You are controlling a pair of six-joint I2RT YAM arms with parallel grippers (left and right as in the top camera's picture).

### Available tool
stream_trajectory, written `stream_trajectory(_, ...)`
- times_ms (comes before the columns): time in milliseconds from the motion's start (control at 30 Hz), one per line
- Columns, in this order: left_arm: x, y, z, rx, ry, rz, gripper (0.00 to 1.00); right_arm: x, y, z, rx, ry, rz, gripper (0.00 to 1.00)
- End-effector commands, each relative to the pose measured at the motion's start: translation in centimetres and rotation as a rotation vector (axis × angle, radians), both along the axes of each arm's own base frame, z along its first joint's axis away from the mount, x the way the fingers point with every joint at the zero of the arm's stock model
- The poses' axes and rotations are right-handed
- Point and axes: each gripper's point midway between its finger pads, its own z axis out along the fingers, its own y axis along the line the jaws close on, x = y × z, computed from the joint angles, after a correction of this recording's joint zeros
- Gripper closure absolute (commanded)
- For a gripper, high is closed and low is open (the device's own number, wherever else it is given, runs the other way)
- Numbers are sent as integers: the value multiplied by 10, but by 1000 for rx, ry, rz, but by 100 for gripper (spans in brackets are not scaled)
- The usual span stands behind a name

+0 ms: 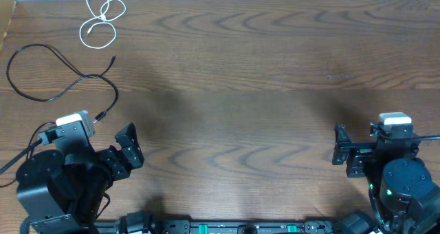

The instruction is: Untangle cables

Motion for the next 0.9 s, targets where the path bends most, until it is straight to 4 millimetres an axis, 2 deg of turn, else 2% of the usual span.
stream_trajectory(0, 0, 3, -1, 20, 5, 4, 2, -1, -4, 7, -10, -18, -12, 1)
stream_trajectory(433, 0, 3, -1, 20, 5, 4, 2, -3, -4, -1, -25, 10, -6, 1)
stream_trajectory(633, 0, 3, -1, 20, 5, 4, 2, -3, -10, -2, -20, 8, -33, 1)
stream_trajectory(867, 0, 3, -1, 20, 5, 4, 2, 2, -21, -27, 27, 62, -92, 1)
